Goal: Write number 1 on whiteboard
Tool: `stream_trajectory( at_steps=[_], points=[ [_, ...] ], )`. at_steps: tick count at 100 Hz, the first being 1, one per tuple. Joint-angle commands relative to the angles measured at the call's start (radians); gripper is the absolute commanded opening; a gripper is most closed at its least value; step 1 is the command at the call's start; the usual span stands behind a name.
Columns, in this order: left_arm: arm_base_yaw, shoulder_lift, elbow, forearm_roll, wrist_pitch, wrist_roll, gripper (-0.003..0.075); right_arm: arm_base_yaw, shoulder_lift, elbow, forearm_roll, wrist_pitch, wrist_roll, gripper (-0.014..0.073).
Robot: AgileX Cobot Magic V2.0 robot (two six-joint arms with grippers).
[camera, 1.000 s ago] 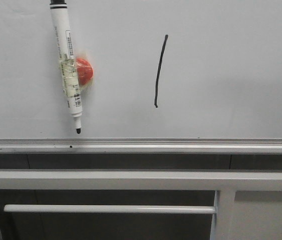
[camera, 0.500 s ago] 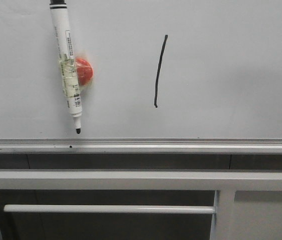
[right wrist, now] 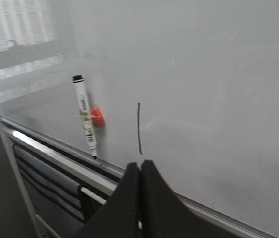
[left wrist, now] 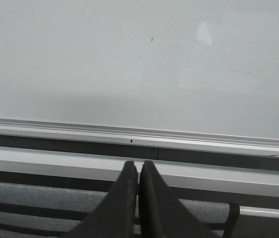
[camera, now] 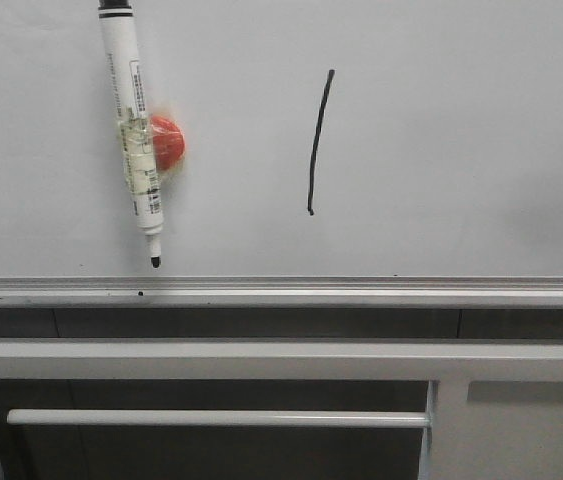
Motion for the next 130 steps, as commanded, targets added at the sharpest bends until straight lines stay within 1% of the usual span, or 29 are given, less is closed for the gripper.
stream_trajectory(
  at_steps=[1,5,9,18,22,35,54,63,87,95,103,110,130],
  points=[
    [0.004,-0.023,0.007,-0.009,-0.071,0.0,-0.002,-0.004,-0.01,-0.024,-0.262,-0.068,0.228,-0.0063],
    [0.004,-0.023,0.007,-0.009,-0.071,0.0,-0.002,-0.005,-0.01,-0.022,-0.339,-0.068,0.303,-0.0063],
    [0.004,-0.023,0.007,-0.009,-0.071,0.0,-0.002,-0.005,-0.01,-0.019,-0.399,-0.066,0.34,-0.0063],
    [0.004,-0.023,0.007,-0.009,-0.071,0.0,-0.002,-0.008,-0.01,0.017,-0.474,-0.066,0.344,-0.0063],
    [0.004,-0.023,0.007,-0.009,-0.071,0.0,-0.002,-0.017,-0.01,0.045,-0.486,-0.066,0.344,-0.0063],
    [0.004,-0.023,0.007,-0.009,-0.071,0.0,-0.002,-0.102,-0.01,0.138,-0.453,-0.091,0.344,-0.0063],
    [0.004,-0.023,0.007,-0.009,-0.071,0.0,-0.002,-0.252,-0.01,0.208,-0.434,-0.098,0.344,-0.0063],
    [0.004,-0.023,0.007,-0.009,-0.071,0.0,-0.002,-0.333,-0.01,0.208,-0.434,-0.038,0.344,-0.0063],
    [0.004,-0.023,0.007,-0.009,-0.071,0.0,-0.002,-0.584,-0.01,0.208,-0.43,0.024,0.344,-0.0063],
    [0.004,-0.023,0.007,-0.009,-0.071,0.0,-0.002,-0.639,-0.01,0.208,-0.437,0.064,0.343,-0.0063],
    [0.004,-0.023,0.007,-0.009,-0.071,0.0,-0.002,-0.683,-0.01,0.208,-0.437,0.099,0.338,-0.0063],
    [0.004,-0.023,0.007,-0.009,-0.071,0.0,-0.002,-0.707,-0.01,0.208,-0.43,0.1,0.336,-0.0063],
    [0.004,-0.023,0.007,-0.009,-0.071,0.0,-0.002,-0.71,-0.01,0.208,-0.409,0.104,0.336,-0.0063]
  ],
)
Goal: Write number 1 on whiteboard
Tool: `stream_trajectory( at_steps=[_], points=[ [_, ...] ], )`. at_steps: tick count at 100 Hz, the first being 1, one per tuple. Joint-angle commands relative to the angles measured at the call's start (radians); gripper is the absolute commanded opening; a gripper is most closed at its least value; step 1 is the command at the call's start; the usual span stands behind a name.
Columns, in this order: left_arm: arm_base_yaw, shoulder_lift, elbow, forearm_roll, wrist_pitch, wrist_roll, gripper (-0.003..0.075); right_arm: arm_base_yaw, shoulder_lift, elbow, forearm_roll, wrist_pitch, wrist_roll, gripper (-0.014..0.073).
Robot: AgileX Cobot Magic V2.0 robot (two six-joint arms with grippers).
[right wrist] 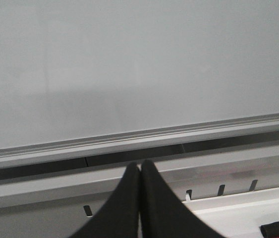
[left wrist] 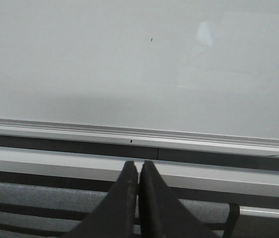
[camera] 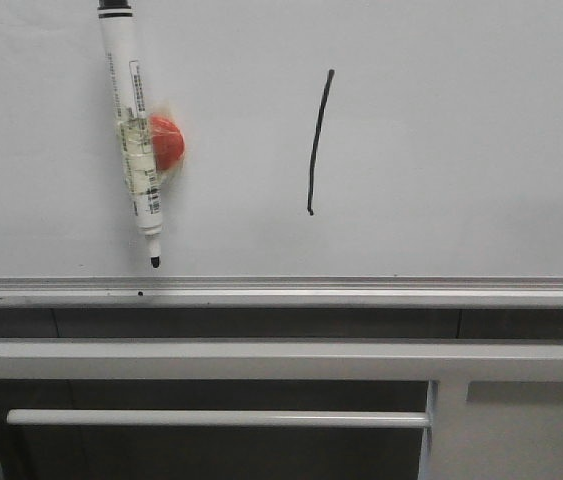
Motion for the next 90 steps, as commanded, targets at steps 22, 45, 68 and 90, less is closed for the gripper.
stream_trajectory(
  at_steps=[22,45,68,90],
  points=[
    [0.004,-0.023,0.007,-0.009,-0.071,0.0,-0.002,-0.006,-0.01,0.026,0.104,-0.009,-0.16,-0.0063],
    [0.004,-0.023,0.007,-0.009,-0.071,0.0,-0.002,-0.006,-0.01,0.026,0.104,-0.008,-0.16,-0.0063],
    [0.004,-0.023,0.007,-0.009,-0.071,0.0,-0.002,-0.006,-0.01,0.026,0.106,-0.007,-0.16,-0.0063],
    [0.004,-0.023,0.007,-0.009,-0.071,0.0,-0.002,-0.006,-0.01,0.026,0.106,-0.007,-0.16,-0.0063]
  ],
)
